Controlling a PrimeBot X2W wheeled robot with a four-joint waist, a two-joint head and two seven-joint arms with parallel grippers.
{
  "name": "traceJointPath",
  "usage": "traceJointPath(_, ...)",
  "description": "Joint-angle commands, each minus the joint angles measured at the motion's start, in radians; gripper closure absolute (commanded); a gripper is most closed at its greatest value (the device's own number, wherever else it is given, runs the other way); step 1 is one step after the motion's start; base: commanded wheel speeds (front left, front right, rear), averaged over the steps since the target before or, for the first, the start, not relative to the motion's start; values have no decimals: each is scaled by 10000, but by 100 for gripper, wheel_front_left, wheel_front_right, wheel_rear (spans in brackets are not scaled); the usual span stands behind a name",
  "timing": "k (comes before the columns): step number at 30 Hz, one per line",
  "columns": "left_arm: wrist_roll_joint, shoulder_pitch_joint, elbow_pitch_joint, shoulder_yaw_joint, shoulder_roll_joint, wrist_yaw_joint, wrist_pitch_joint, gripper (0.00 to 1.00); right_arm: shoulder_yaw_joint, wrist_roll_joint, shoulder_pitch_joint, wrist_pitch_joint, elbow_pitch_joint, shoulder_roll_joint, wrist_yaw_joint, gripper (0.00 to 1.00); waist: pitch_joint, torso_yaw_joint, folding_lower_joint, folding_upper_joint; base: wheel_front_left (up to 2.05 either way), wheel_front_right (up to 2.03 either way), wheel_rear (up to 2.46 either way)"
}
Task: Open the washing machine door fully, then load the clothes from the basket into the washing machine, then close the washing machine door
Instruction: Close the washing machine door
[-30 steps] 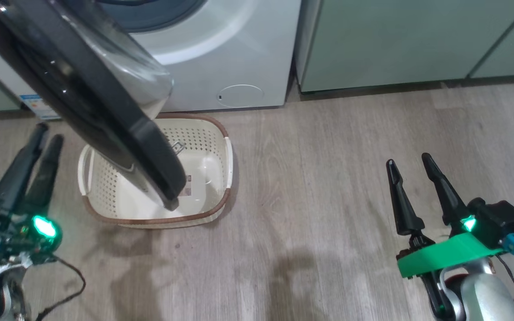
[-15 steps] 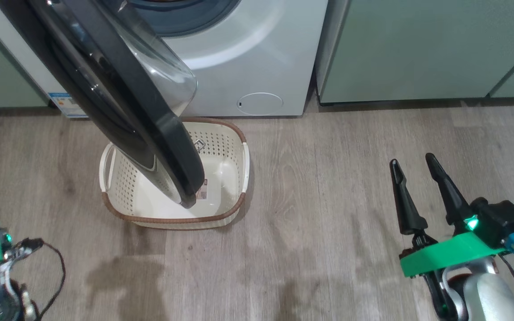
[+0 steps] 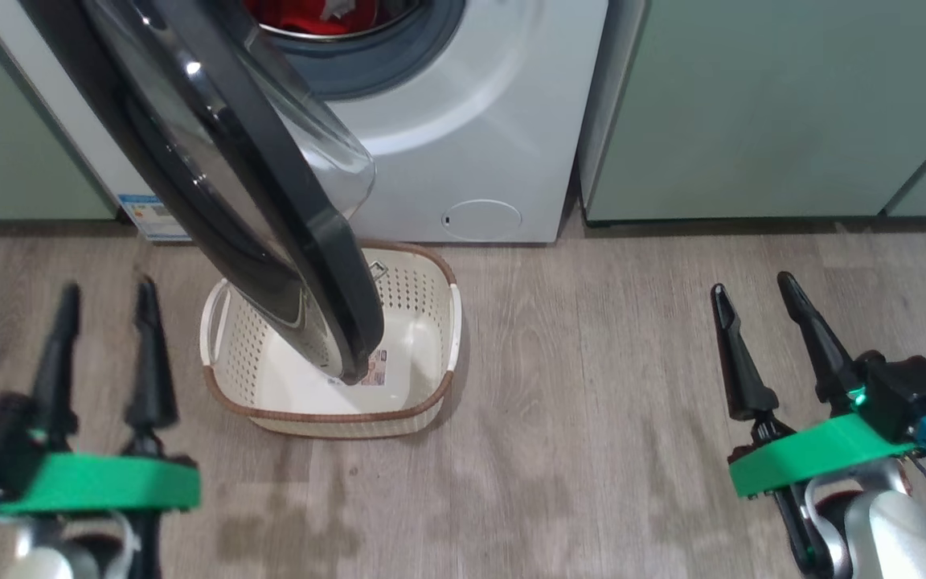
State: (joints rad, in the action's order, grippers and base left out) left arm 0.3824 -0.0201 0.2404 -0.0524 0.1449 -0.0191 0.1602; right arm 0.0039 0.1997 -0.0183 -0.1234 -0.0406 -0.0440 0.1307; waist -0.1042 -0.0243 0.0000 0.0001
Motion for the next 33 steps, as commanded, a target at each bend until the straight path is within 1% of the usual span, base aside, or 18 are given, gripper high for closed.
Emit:
traceJointPath(1,-518,-20,122,-98,275,-181,78,0,160,-136,-142,39,-379,-62,0,0,160,33,0,-1,0,0,0)
traceJointPath(5,-1350,-504,-286,352,325,-400,206,0,130,-250,75,146,-395,-62,0,0,399,62,0,-1,0,0,0)
traceJointPath(9,-1786,-838,-667,716,336,-474,328,0,73,-370,295,278,-464,-62,0,0,590,104,0,-1,0,0,0)
traceJointPath(15,-1839,-891,-872,809,374,-499,352,0,99,-463,410,409,-553,-62,0,0,650,130,0,-1,0,0,0)
traceJointPath(33,-1822,-747,-930,936,361,-659,440,0,88,-435,394,435,-664,-62,0,0,495,212,0,-1,0,0,0)
